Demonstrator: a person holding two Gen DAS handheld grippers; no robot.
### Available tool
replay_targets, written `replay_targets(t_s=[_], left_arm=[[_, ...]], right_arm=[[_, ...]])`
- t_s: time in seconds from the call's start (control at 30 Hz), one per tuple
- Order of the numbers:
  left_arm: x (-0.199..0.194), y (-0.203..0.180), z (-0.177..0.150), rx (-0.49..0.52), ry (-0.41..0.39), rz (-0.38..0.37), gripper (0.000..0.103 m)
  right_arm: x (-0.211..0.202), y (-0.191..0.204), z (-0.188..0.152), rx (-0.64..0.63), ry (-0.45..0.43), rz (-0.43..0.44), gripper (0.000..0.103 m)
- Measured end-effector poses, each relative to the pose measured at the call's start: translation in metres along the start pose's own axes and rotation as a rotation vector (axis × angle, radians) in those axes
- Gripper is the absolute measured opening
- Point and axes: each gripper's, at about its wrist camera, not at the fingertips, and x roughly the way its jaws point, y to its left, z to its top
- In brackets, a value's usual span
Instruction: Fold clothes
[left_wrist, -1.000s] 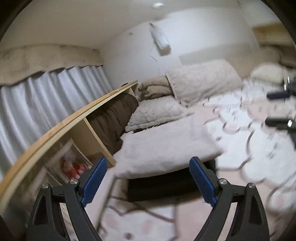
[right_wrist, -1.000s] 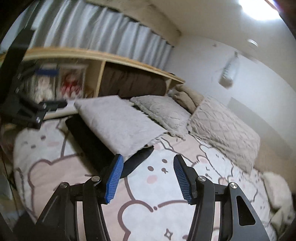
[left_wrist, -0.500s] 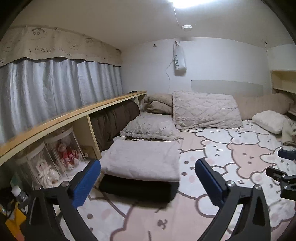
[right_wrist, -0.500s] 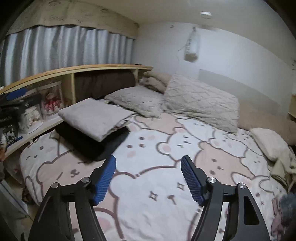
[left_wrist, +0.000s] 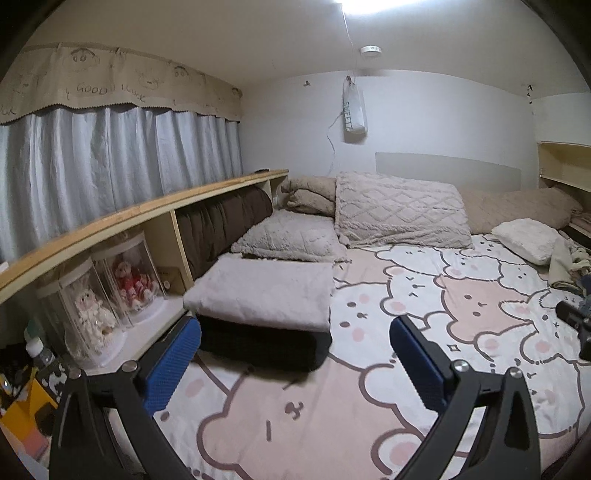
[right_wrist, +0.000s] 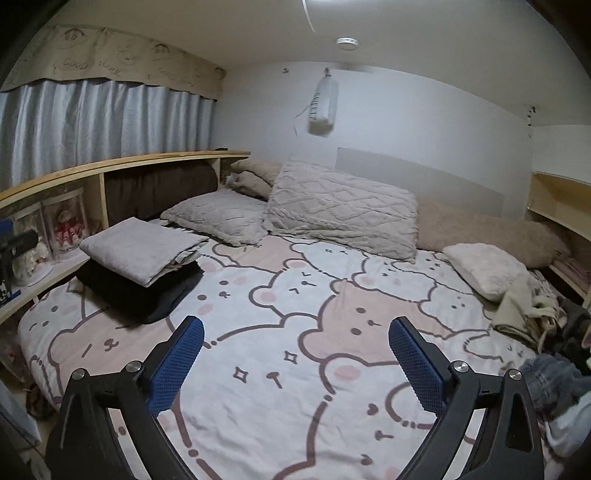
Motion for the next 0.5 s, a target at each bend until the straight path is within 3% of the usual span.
replay_targets(t_s=[0.5], left_arm=[[-0.001, -0.022, -0.028, -0.001, 0.062, -0.062, 0.103]], right_arm=[[-0.024, -0.019, -0.028, -0.052, 0.042, -0.079, 0.102]])
